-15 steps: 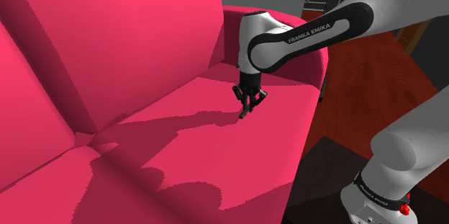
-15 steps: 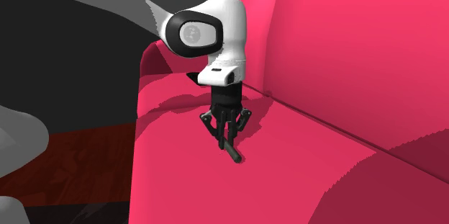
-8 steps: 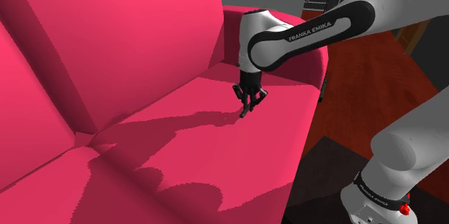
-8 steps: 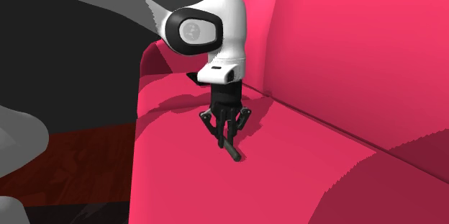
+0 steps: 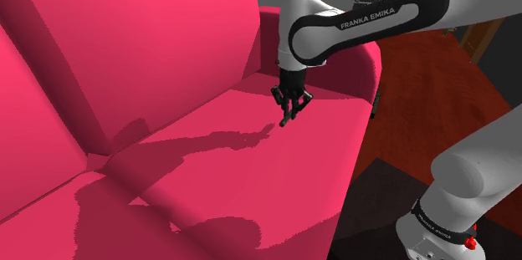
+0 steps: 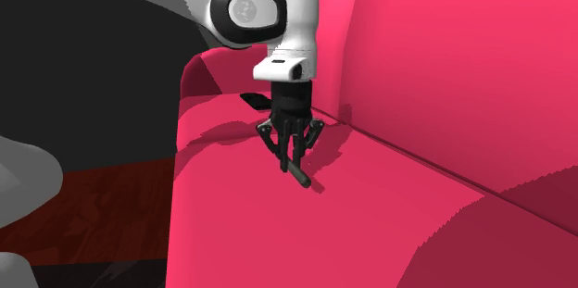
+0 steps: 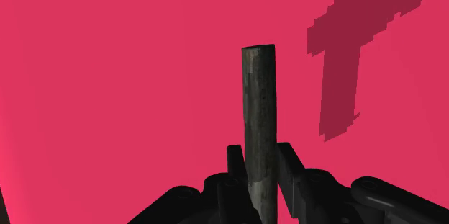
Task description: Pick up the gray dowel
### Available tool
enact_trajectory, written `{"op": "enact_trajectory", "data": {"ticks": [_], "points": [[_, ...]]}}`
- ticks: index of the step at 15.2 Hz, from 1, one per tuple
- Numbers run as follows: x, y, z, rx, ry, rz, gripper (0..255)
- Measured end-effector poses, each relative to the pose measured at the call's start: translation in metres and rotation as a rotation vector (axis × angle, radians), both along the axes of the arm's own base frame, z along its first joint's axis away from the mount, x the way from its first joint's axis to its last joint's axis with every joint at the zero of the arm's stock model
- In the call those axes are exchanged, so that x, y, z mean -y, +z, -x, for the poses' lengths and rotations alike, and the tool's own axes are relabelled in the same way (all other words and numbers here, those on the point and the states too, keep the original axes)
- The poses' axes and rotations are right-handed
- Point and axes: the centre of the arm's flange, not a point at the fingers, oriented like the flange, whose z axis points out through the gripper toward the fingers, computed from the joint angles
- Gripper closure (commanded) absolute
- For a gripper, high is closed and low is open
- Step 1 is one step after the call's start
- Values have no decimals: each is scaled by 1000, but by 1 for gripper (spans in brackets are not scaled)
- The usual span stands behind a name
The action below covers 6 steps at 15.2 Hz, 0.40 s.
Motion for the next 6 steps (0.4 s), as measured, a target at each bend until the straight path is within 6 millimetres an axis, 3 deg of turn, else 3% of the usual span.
{"op": "enact_trajectory", "data": {"ticks": [6], "points": [[1, 28, 0, 0, 0, 0, 255]]}}
